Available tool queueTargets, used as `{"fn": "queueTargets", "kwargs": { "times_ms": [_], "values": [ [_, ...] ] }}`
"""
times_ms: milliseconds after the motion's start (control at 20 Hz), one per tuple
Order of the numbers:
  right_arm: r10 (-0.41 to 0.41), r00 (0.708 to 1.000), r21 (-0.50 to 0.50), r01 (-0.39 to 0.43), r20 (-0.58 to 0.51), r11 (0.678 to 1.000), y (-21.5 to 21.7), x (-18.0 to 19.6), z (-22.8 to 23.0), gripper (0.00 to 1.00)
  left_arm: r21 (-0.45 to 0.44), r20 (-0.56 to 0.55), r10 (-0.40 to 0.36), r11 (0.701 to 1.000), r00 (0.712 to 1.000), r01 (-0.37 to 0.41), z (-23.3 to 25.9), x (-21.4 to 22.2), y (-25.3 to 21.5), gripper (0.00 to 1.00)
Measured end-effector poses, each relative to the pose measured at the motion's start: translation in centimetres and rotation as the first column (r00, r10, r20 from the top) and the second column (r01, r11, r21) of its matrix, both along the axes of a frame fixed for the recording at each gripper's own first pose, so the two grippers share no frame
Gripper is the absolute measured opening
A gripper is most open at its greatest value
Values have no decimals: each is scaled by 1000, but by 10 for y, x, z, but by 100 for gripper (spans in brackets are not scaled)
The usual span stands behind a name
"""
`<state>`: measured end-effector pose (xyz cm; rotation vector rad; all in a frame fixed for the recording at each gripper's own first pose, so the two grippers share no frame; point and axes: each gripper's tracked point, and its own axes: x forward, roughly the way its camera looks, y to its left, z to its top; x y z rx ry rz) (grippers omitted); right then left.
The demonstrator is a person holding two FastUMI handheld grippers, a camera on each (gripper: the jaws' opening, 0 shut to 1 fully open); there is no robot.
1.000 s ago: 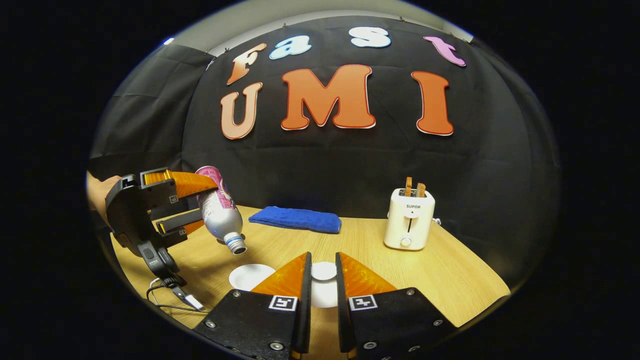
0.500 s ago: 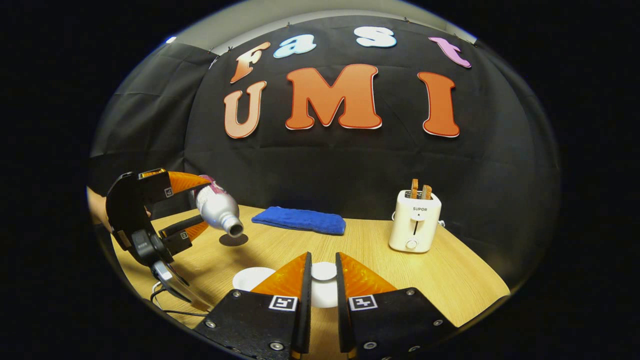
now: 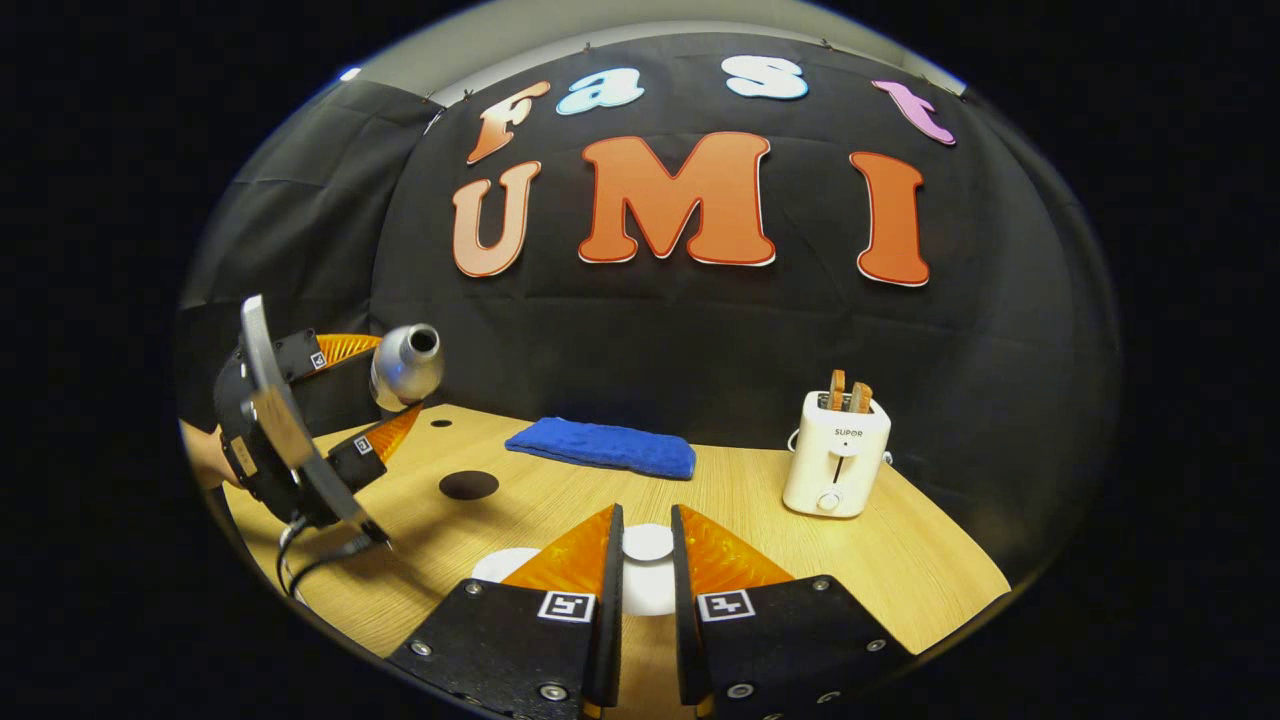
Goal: Open the teacup lid with one hand, grasp the water bottle and pour water into the teacup with the other hand; after pouring, place the water bottle on the coaster and then close the teacup lid.
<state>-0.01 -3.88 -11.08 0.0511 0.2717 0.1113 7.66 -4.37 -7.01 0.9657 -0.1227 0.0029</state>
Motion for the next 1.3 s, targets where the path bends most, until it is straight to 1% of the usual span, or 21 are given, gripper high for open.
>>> {"fn": "queueTargets", "kwargs": {
  "times_ms": [50,100,200,250,300,350,400,550,650,750,800,850,1000,1150,1200,1250,1300],
  "values": [
    [2,1000,-5,-2,-1,1000,3,1,1,23,-82,-25,-4,997,1000,2,-2,5,5,83],
    [6,1000,-9,-6,2,1000,6,2,1,23,-171,-60,-9,985,998,-2,-8,7,9,83],
    [16,1000,-16,-16,0,1000,12,3,-1,23,-310,-92,-12,951,996,-18,-4,18,8,83],
    [16,1000,-16,-16,-7,1000,13,5,-2,23,-362,-94,-14,932,995,-21,-3,22,9,84],
    [17,1000,-17,-17,-13,1000,15,6,-3,23,-410,-87,-18,912,996,-19,-5,17,11,79],
    [16,1000,-18,-16,-14,1000,16,6,-2,23,-454,-79,-17,891,997,-21,-4,20,12,88],
    [18,1000,-19,-18,-14,1000,17,7,-1,23,-505,-72,-14,862,997,-24,-6,23,15,83],
    [17,1000,-7,-18,-20,1000,21,10,-3,23,-663,-93,-4,746,996,-59,-14,30,17,83],
    [19,999,-5,-19,-31,1000,25,11,-6,23,-735,-121,-2,672,993,-88,-16,35,15,84],
    [18,999,-5,-18,-36,1000,26,12,-8,23,-781,-149,-18,615,989,-107,-16,37,12,84],
    [17,999,-2,-17,-39,1000,27,12,-8,23,-796,-160,-36,596,986,-107,-18,38,13,84],
    [21,999,2,-21,-41,1000,28,12,-9,23,-803,-166,-45,586,985,-109,-22,39,15,83],
    [30,999,5,-30,-43,1000,33,13,-10,23,-808,-212,-69,574,975,-135,-45,46,12,84],
    [35,998,6,-35,-46,999,35,13,-13,23,-807,-254,-68,565,965,-173,-65,59,7,83],
    [37,998,6,-37,-48,999,36,13,-15,23,-808,-267,-73,561,961,-182,-72,60,3,87],
    [33,998,7,-33,-52,999,36,13,-17,23,-809,-276,-79,557,958,-187,-77,62,2,80],
    [27,998,9,-26,-57,1000,34,14,-18,23,-813,-284,-80,549,956,-195,-82,62,2,83]
  ]
}}
